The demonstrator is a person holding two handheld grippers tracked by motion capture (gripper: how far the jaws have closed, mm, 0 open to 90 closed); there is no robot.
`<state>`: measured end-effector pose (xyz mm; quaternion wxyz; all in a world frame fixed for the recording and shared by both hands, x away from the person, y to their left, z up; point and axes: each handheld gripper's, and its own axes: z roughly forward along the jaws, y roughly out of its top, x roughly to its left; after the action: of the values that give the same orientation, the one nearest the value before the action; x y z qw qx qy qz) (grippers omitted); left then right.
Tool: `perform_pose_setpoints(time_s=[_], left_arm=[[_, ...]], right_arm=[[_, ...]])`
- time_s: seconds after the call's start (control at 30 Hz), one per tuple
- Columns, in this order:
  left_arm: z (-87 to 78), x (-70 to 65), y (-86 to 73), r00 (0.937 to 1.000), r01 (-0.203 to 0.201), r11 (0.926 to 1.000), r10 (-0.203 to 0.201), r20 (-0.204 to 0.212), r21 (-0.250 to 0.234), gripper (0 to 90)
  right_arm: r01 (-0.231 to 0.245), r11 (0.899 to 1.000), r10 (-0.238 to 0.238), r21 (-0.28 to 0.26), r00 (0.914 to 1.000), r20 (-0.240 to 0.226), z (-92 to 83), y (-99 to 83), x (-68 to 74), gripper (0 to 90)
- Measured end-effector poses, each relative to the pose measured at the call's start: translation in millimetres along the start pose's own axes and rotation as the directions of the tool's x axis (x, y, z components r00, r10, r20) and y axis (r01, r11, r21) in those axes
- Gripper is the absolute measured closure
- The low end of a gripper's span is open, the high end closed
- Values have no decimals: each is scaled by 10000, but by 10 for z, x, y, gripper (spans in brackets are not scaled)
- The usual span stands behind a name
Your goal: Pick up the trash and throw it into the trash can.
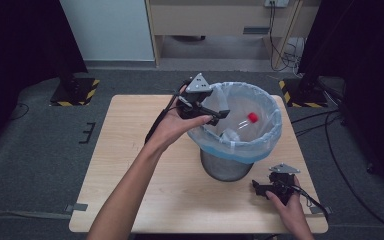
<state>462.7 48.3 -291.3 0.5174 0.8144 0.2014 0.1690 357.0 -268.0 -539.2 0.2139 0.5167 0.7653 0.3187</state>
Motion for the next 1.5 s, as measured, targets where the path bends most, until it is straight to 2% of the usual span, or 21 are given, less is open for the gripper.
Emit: perform_pose_setpoints(time_s=[0.33, 0.6, 0.93, 1.1, 1.23, 1.5], left_arm=[[-29, 42, -4, 9997, 135, 9999, -136, -182, -45, 51], [-85, 87, 4, 9988, 233, 9995, -242, -419, -223, 45], [-245, 230, -66, 9933, 544, 9984, -558, -1011, -169, 36], [-374, 340, -176, 9860, 776, 9967, -805, -1463, -258, 36], [-454, 410, -290, 9796, 637, 9979, -608, -1914, 93, 35], [-638, 571, -661, 9632, 1378, 9902, -1393, -2298, -230, 37]], right_arm=[[1, 10000, -1, 3, 10000, -1, 0, 0, 0, 4], [0, 10000, 0, 2, 10000, -2, 0, 0, 0, 4], [0, 10000, 0, 3, 10000, -2, 0, 0, 0, 4], [-2, 10000, 2, 2, 10000, 0, 0, 0, 0, 4], [-1, 10000, 1, 3, 10000, 1, 0, 0, 0, 4], [-14, 10000, 14, 28, 10000, -4, -2, -1, 2, 4]])
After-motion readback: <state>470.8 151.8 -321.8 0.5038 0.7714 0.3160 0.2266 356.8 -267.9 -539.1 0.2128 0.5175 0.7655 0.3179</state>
